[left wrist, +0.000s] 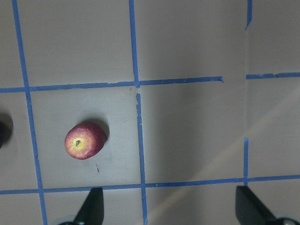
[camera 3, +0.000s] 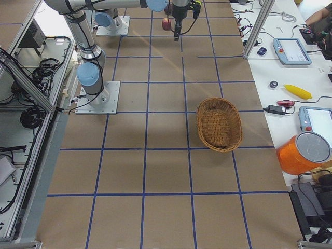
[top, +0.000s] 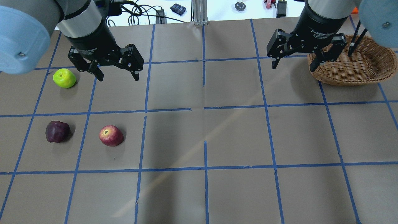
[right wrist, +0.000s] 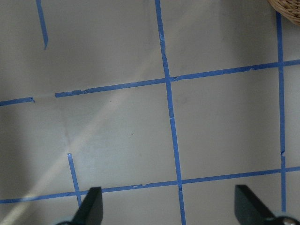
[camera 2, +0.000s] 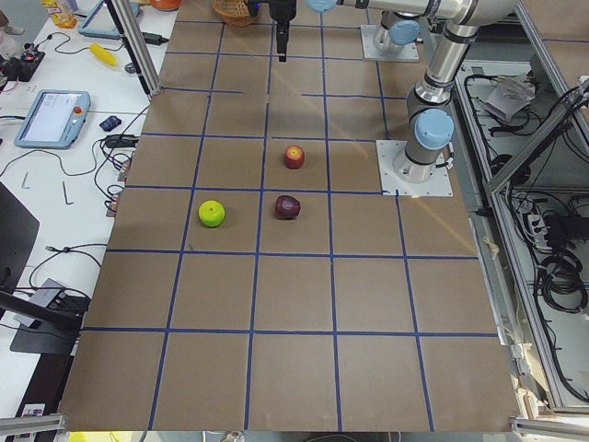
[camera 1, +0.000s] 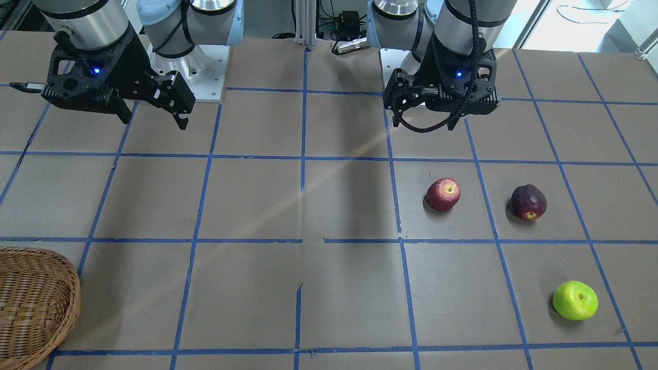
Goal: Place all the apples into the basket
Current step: 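Lower the left gripper onto the red apple and grasp it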
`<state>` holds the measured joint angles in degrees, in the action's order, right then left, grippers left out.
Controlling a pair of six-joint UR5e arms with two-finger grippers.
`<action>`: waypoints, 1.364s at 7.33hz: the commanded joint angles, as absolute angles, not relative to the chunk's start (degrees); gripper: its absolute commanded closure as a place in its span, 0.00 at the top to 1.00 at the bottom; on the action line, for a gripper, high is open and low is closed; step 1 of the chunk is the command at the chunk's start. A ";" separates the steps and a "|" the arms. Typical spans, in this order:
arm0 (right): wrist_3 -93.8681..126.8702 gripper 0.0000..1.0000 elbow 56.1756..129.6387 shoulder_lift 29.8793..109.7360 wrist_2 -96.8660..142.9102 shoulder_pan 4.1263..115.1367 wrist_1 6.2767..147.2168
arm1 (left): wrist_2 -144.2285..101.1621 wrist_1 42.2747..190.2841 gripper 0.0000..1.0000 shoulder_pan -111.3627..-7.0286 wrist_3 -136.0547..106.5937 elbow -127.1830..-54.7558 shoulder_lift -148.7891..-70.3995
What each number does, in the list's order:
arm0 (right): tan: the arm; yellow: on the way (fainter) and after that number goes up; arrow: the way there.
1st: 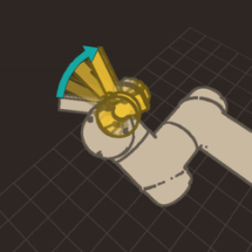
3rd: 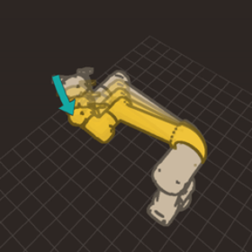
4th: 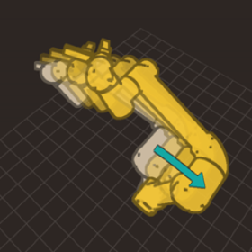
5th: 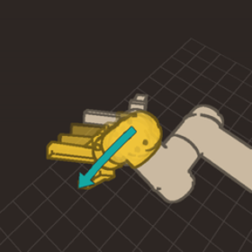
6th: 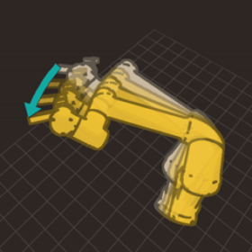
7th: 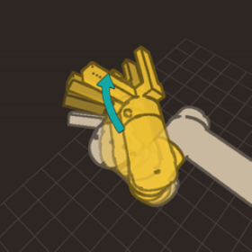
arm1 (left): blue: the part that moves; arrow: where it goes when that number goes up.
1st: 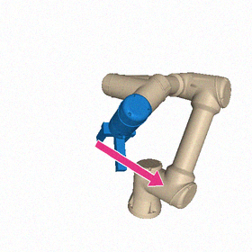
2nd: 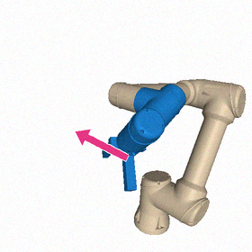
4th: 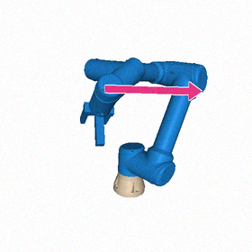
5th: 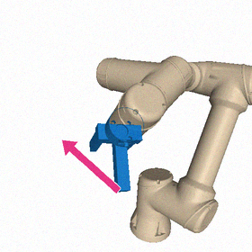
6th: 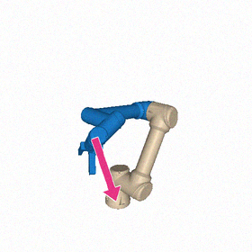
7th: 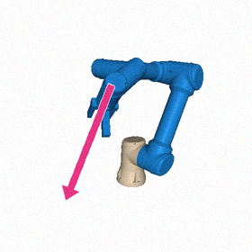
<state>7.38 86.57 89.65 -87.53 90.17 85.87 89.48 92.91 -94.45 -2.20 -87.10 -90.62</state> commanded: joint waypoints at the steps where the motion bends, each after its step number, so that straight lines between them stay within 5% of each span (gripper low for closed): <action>1: 7.30 1.00 86.57 89.65 -87.71 90.18 85.87 | 89.56 92.99 1.00 -94.31 -2.11 -87.10 -90.62; 5: 7.56 1.00 86.48 89.82 -87.80 90.18 85.87 | 89.21 92.82 1.00 -88.36 9.86 -89.80 -91.05; 10: 7.56 1.00 86.57 89.74 -87.89 90.18 85.78 | 89.30 72.12 1.00 -75.26 20.46 -113.77 -92.18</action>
<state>7.53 86.50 89.74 -87.78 90.18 85.87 89.60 77.66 -78.87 17.92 -107.65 -91.52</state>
